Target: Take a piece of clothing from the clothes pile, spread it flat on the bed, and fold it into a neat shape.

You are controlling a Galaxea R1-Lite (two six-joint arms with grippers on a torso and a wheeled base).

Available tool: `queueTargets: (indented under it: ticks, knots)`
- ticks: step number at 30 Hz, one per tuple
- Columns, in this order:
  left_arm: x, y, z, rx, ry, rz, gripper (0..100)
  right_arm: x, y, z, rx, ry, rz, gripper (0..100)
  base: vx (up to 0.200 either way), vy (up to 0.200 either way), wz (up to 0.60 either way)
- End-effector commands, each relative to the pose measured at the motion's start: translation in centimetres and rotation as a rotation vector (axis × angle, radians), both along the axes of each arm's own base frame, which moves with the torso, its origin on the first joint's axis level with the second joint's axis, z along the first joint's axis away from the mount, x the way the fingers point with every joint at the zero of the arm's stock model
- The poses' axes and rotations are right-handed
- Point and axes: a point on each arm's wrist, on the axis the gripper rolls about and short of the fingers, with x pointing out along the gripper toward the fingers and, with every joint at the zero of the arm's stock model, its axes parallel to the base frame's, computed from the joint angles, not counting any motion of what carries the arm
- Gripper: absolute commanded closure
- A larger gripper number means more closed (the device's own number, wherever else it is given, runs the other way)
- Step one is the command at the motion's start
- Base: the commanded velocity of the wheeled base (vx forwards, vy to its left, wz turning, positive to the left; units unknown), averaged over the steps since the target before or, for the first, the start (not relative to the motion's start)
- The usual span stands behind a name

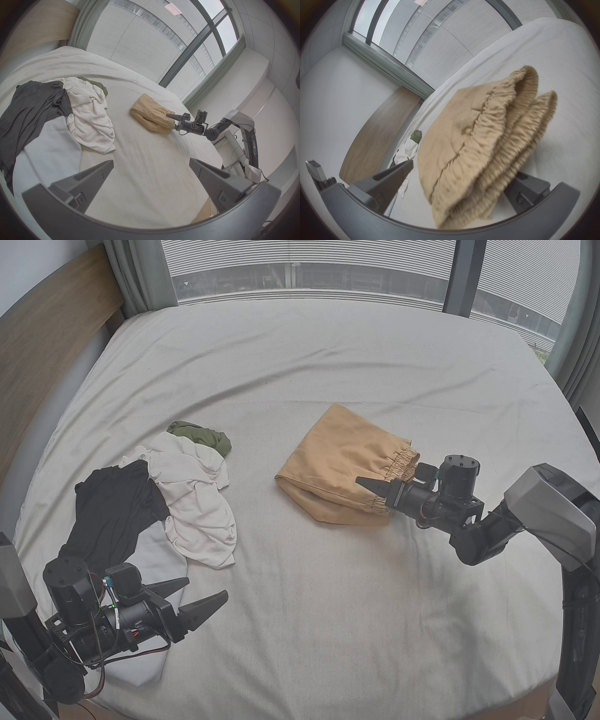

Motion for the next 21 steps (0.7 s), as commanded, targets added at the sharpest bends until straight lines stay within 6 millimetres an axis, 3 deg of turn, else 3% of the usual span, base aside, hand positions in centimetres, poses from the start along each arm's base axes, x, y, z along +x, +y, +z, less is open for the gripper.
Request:
queueTargets:
  ticks: [1,3,5,12,17,21]
  knots:
    - [-2.1,-0.5,1.5,-0.075,-0.011,-0.039,0,-5.2,-2.3,3.5,-0.057,-0.029,-0.014,0,0.0,0.0,0.0]
    - [-2.2,-0.6,1.7,-0.083,-0.017,-0.043,0,-6.1,-2.7,3.8,-0.063,-0.036,-0.017,0,0.0,0.0,0.0]
    - [-2.7,-0.9,2.2,-0.084,-0.042,-0.047,0,-9.0,-3.6,4.8,-0.075,-0.078,-0.018,0,0.0,0.0,0.0]
    - [-3.7,-1.8,3.1,-0.098,-0.09,-0.028,0,-14.4,-5.0,6.8,-0.09,-0.124,-0.017,0,0.0,0.0,0.0]
    - [-3.8,-1.8,3.3,-0.101,-0.101,-0.02,0,-16.8,-5.5,7.4,-0.1,-0.139,-0.01,0,0.0,0.0,0.0]
    - [-4.9,-1.5,4.9,-0.133,-0.174,-0.011,0,-19.7,-6.3,8.2,-0.122,-0.178,-0.007,0,0.0,0.0,0.0]
